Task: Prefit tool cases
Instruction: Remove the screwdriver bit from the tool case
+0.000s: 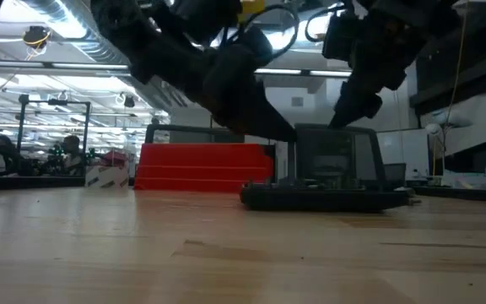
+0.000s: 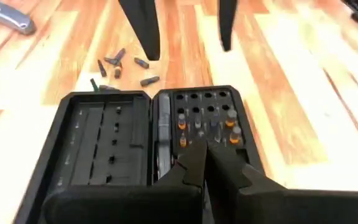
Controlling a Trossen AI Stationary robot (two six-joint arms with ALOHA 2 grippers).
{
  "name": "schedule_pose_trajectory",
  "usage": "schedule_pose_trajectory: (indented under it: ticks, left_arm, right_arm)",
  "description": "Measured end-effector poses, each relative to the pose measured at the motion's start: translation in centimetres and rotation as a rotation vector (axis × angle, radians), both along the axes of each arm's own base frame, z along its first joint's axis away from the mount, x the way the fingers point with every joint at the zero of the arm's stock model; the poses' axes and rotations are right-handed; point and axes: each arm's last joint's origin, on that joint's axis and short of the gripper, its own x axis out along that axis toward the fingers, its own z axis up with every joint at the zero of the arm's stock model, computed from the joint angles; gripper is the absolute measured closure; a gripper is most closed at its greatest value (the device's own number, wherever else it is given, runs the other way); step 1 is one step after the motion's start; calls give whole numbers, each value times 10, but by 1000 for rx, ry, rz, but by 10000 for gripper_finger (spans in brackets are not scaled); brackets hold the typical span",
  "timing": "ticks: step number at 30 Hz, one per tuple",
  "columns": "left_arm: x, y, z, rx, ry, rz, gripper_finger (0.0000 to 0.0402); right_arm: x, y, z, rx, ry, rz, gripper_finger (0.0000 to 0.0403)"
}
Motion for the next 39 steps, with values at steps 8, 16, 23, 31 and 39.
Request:
schedule_pose_trajectory:
  ticks: [8, 16, 23, 31, 39]
  left_arm:
    - [-12, -3, -6, 17, 159, -5, 401]
    - [-8, -10, -16, 4, 149, -12, 401]
    - [-6, -15, -26, -11, 158, -17, 401]
    - [-3, -16, -23, 0, 121, -33, 402]
    - [-3, -16, -24, 3, 122, -33, 401]
  right_arm:
    - [8, 26, -18, 15, 71, 163, 205]
    - [29, 62, -31, -112, 127, 227, 225]
    - [34, 57, -35, -180, 196, 178, 303]
    - [31, 58, -36, -132, 236, 223, 326]
    - [28, 55, -37, -223, 252, 246, 326]
